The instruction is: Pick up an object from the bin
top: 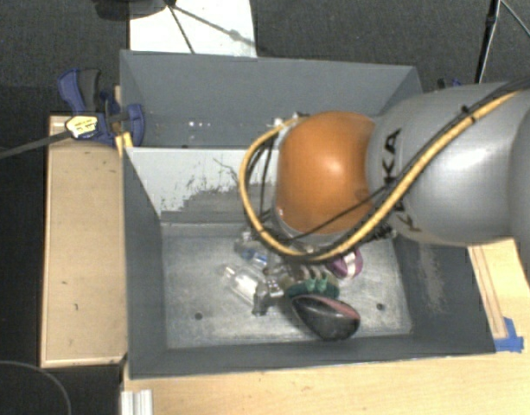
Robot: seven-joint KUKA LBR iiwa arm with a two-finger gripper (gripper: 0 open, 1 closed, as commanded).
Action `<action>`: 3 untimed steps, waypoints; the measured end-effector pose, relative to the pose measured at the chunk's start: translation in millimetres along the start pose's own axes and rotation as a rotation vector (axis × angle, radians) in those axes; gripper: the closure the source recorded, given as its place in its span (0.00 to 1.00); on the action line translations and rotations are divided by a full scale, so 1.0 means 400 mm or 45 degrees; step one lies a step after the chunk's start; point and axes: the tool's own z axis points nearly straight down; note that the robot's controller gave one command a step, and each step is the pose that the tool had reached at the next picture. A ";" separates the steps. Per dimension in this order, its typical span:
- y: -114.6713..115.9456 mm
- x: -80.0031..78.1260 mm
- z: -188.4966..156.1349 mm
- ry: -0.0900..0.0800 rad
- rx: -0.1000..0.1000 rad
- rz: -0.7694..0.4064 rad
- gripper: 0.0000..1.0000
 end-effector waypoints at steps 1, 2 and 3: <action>-0.186 -0.002 0.273 0.009 0.003 -0.014 0.00; -0.351 -0.016 0.281 -0.010 -0.002 -0.139 0.00; -0.567 -0.001 0.227 0.003 0.002 -0.095 0.00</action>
Offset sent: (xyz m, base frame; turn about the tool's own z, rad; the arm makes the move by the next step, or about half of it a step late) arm 0.0107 -0.0700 -0.1051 -0.0164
